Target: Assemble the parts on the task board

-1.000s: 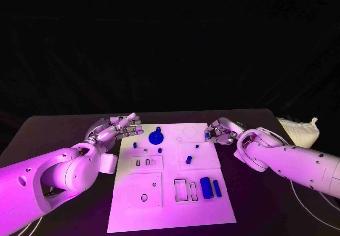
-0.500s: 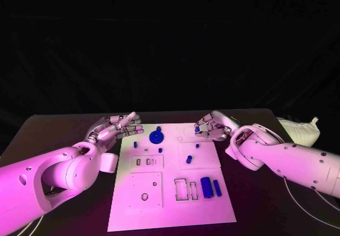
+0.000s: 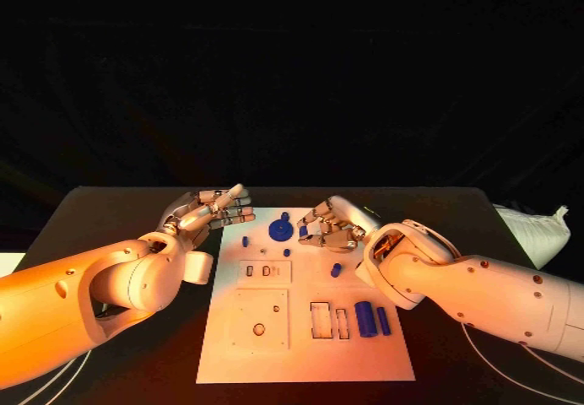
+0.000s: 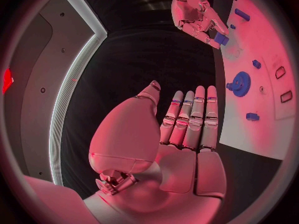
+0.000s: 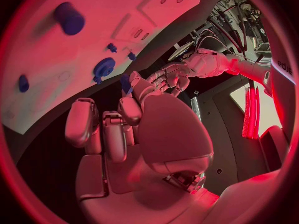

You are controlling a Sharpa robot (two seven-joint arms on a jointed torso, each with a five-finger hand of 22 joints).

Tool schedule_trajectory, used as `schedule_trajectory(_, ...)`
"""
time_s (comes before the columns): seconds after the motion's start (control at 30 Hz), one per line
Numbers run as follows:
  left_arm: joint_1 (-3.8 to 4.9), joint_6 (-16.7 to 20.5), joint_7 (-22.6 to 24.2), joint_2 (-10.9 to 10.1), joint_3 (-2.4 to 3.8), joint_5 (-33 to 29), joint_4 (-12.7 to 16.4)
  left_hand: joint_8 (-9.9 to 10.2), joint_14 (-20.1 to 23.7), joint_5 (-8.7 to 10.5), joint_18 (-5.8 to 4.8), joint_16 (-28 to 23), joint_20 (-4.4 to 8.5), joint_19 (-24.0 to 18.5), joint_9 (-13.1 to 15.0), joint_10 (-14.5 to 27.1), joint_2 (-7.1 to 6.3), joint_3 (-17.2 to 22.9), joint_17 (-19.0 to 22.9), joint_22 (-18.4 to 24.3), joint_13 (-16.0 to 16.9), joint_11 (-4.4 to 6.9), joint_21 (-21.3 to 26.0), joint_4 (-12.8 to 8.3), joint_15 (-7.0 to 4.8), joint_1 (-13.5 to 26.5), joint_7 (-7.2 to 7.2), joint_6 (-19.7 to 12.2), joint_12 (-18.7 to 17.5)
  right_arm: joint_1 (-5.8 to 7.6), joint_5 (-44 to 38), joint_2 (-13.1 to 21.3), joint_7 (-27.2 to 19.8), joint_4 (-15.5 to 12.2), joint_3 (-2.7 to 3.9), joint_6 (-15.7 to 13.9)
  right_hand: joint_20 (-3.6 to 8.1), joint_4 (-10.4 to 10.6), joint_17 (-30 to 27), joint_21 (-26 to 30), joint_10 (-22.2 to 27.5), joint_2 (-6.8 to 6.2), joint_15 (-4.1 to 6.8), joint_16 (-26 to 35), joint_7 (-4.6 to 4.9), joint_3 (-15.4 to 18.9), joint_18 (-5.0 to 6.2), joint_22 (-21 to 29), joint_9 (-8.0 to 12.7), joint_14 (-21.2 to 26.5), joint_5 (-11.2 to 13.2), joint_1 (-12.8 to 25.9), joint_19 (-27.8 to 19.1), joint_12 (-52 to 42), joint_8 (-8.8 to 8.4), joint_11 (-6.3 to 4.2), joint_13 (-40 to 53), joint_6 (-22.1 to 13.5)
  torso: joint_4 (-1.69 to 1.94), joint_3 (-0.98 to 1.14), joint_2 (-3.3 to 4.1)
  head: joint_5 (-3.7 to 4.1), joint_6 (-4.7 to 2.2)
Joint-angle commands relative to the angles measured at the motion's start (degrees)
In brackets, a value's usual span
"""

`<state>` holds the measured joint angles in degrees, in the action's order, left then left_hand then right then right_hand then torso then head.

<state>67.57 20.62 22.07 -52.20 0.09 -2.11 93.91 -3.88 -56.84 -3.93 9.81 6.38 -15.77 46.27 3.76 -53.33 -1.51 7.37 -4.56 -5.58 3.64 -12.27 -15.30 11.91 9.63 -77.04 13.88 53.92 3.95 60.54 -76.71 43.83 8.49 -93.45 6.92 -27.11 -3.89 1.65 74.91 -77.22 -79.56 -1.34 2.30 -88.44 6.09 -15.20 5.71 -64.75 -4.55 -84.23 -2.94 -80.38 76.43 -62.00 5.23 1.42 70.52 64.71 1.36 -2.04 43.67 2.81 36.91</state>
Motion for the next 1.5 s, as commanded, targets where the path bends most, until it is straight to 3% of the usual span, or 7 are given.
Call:
schedule_trajectory(0.03,0.03,-0.7,0.8,0.1,0.04,-0.5,-0.1,0.2,0.4,0.29,0.52,-0.2,-0.07,-0.4,0.0,0.4,-0.03,0.0,0.1,0.1,0.0,0.04,0.3,-0.3,0.12,0.0,1.18,-0.3,-0.2,-0.23,-5.5,-1.2,7.0,-0.6,-0.32,0.9,0.17,-0.3,11.7,0.4,0.0,0.38,0.36,0.1,-0.13,0.0,-0.58,0.1,-0.1,-5.0,-0.1,0.1,-0.4,0.4,0.01,-0.32,-0.3,0.7,0.21,-0.16,-0.15,-0.95,0.18)
schedule_trajectory(0.27,0.04,-0.7,0.8,0.3,0.04,-0.8,-0.1,0.2,0.4,0.29,0.52,-0.2,-0.07,-0.4,0.0,0.4,-0.03,0.0,0.1,0.1,0.0,0.04,0.3,-0.3,0.12,0.0,1.18,-0.3,-0.2,-1.23,-8.3,-5.1,10.4,0.5,-1.42,2.2,0.2,-0.3,11.6,0.6,0.1,0.39,0.39,0.2,-0.13,0.0,-0.54,0.4,-0.1,-5.0,-0.2,0.2,-0.5,0.8,-0.05,-0.33,-0.6,0.8,0.36,-0.31,-0.19,-1.76,0.36)
schedule_trajectory(0.4,0.04,-0.7,0.8,0.3,0.04,-1.0,0.1,0.2,0.4,0.29,0.52,-0.2,-0.07,-0.4,0.0,0.4,-0.03,0.0,0.1,0.1,0.0,0.04,0.3,-0.3,0.12,0.0,1.18,-0.3,-0.2,-2.18,-10.2,-6.9,11.4,1.5,-1.7,2.4,0.21,-0.3,11.5,0.6,0.1,0.39,0.39,0.2,-0.13,0.0,-0.53,0.4,-0.1,-5.0,-0.2,0.3,-0.5,0.8,-0.09,-0.33,-0.6,0.8,0.34,-0.22,-0.12,-2.06,0.47)
schedule_trajectory(0.67,0.05,-0.6,0.8,0.2,0.04,-1.1,0.5,0.2,0.4,0.29,0.52,-0.2,-0.07,-0.4,0.0,0.4,-0.03,0.0,0.1,0.1,0.0,0.04,0.3,-0.3,0.12,0.0,1.18,-0.3,-0.2,-2.82,-13.3,-9.3,12.0,3.6,-1.89,2.7,0.22,-0.4,11.6,0.5,0.0,0.34,0.4,0.2,-0.14,0.0,-0.56,0.3,-0.1,-5.0,-0.3,0.3,-0.4,0.6,-0.13,-0.34,-0.4,0.8,0.21,-0.31,-0.09,-2.14,0.59)
schedule_trajectory(0.83,0.06,-0.6,0.7,0.2,0.05,-1.1,0.7,0.2,0.4,0.29,0.52,-0.2,-0.07,-0.4,0.0,0.4,-0.03,0.0,0.1,0.1,0.0,0.04,0.3,-0.3,0.12,0.0,1.18,-0.3,-0.2,-3.13,-14.0,-10.1,11.7,4.2,-1.97,3.7,0.23,-0.4,11.6,0.5,-0.1,0.3,0.41,0.2,-0.13,0.0,-0.57,0.2,-0.1,-5.0,-0.4,0.4,-0.4,0.6,-0.15,-0.34,-0.4,0.8,0.15,-0.16,-0.11,-2.35,0.9)
schedule_trajectory(1.5,0.06,-0.7,0.6,0.3,0.05,-1.1,1.0,0.2,0.4,0.29,0.52,-0.2,-0.07,-0.4,0.0,0.4,-0.03,0.0,0.1,0.1,0.0,0.04,0.3,-0.3,0.12,0.0,1.18,-0.3,-0.2,-3.99,-13.6,-11.4,11.8,5.0,-2.29,7.0,0.26,-0.3,11.6,0.6,-0.1,0.02,0.41,0.2,-0.09,0.2,-0.56,0.3,0.0,-5.0,-0.3,1.1,-0.4,1.0,-0.36,-0.31,-0.7,0.8,0.14,-0.13,-0.16,-2.62,1.25)
